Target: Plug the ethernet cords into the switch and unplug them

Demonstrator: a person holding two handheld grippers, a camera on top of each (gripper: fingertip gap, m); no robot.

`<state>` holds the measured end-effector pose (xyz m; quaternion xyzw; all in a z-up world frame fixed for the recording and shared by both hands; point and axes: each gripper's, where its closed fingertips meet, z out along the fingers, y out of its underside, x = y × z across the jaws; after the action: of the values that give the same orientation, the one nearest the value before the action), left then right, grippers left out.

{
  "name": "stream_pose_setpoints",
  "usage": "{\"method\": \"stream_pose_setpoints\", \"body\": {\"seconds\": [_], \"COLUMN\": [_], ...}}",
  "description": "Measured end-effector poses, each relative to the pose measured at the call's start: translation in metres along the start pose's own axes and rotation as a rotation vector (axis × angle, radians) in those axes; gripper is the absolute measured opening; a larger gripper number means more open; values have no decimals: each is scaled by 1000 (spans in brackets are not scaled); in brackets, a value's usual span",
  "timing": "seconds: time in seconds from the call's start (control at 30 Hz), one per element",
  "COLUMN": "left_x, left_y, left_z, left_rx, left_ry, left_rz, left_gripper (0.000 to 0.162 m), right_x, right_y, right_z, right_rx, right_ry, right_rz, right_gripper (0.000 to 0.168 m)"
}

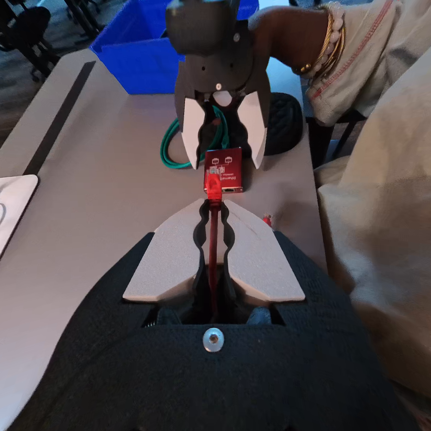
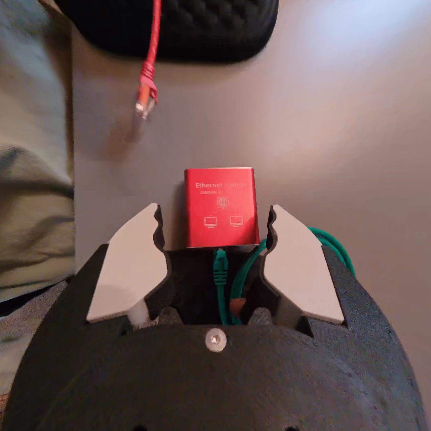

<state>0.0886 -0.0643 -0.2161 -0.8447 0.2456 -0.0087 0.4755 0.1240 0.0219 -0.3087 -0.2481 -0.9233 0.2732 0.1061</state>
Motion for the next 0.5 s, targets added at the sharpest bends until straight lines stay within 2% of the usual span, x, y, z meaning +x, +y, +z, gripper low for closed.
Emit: {"method": "stream_pose_setpoints", "body": {"seconds": [0.1, 0.17, 0.23, 0.4, 0.5], "left_x": [1, 0, -3, -6, -9], "left_y": [5, 8, 11, 23, 26], "left_z": [5, 7, 9, 21, 33], "left_rx": [-38, -58, -76, -138, -142], "left_ry": [2, -6, -22, -45, -59], "left_rz": [17, 24, 22, -5, -12], "left_gripper": [10, 10, 10, 10, 10], "right_x": [2, 0, -1, 7, 8], "right_y": [11, 6, 5, -22, -30], "right_z": [19, 24, 24, -4, -15], "right_rx": [-101, -86, -73, 239, 304], "right_ry": [-41, -93, -97, -40, -12], "right_rz": [-19, -18, -69, -28, -10], "right_gripper": [85, 70, 70, 69, 69]}}
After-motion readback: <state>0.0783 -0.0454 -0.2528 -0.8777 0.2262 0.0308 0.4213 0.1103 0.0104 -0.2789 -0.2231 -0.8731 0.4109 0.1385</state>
